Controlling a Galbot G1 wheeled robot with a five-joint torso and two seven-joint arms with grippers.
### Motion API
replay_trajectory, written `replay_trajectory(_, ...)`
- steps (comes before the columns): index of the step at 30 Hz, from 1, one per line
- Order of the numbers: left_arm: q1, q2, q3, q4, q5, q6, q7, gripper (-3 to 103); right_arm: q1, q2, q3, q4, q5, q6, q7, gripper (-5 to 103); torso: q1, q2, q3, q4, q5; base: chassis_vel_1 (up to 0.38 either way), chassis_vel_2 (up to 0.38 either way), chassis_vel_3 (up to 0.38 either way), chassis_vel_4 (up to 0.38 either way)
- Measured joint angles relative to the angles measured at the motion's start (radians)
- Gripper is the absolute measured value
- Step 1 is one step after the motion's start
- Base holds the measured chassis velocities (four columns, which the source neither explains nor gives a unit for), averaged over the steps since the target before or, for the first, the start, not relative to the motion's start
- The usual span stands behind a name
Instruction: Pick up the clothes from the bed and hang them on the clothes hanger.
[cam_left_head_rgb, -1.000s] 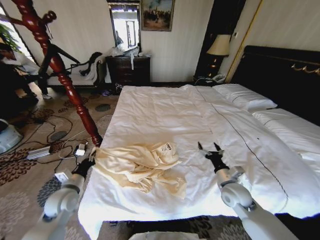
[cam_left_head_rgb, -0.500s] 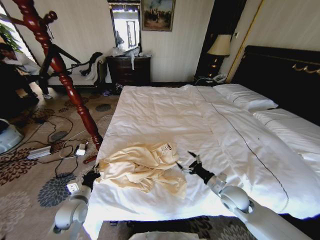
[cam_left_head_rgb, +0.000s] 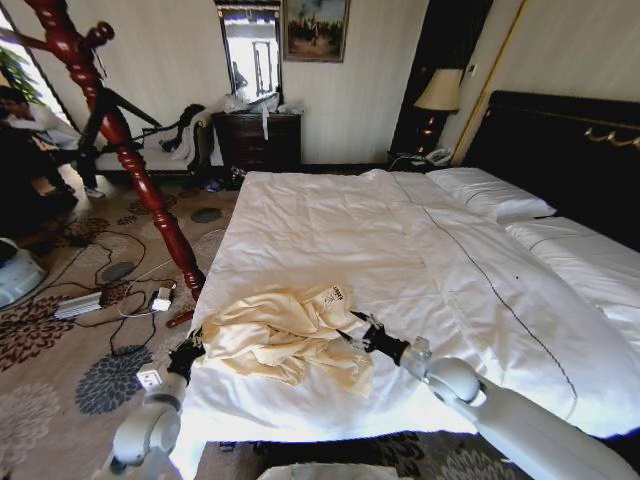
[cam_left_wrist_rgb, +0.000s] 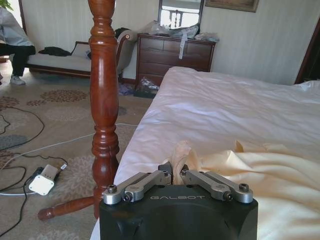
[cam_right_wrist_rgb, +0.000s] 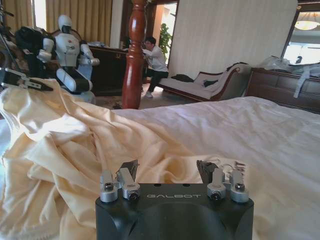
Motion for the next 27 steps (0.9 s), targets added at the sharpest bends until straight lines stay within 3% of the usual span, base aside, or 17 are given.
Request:
replay_trajectory(8,-0.003,0.004,0.001,-0.002,-0.005,0.000,-0.002,2,0.122,0.089,-0.146,-0.073,-0.006,-0.020,0.015,68,0.000,0.000,0.000,0.0002,-0.0002,0.000,0.000,0.000,0.000)
replay_trajectory(15,-0.005,0.020,-0.005,-0.001,-0.013,-0.001,-0.005,2,0.148,0.128,-0.177,-0.143,-0.012,-0.022,0.025,65,0.000,0.000,0.000,0.0000,-0.0001,0.000,0.000,0.000,0.000)
replay_trajectory(19,-0.017,0.027,-0.001,0.008,-0.021,-0.001,-0.008,2,0.167,0.148,-0.187,-0.183,-0.005,-0.022,0.029,44,0.000,0.000,0.000,0.0000,-0.0001,0.000,0.000,0.000,0.000)
replay_trajectory(21,-0.019,0.028,0.000,0.010,-0.022,-0.001,-0.009,2,0.169,0.150,-0.187,-0.186,-0.004,-0.022,0.030,44,0.000,0.000,0.000,0.0000,-0.0001,0.000,0.000,0.000,0.000)
replay_trajectory(27,-0.038,0.035,0.020,0.030,-0.026,-0.001,-0.012,2,0.177,0.160,-0.194,-0.197,0.001,-0.018,0.030,18,0.000,0.000,0.000,0.0001,-0.0001,0.000,0.000,0.000,0.000)
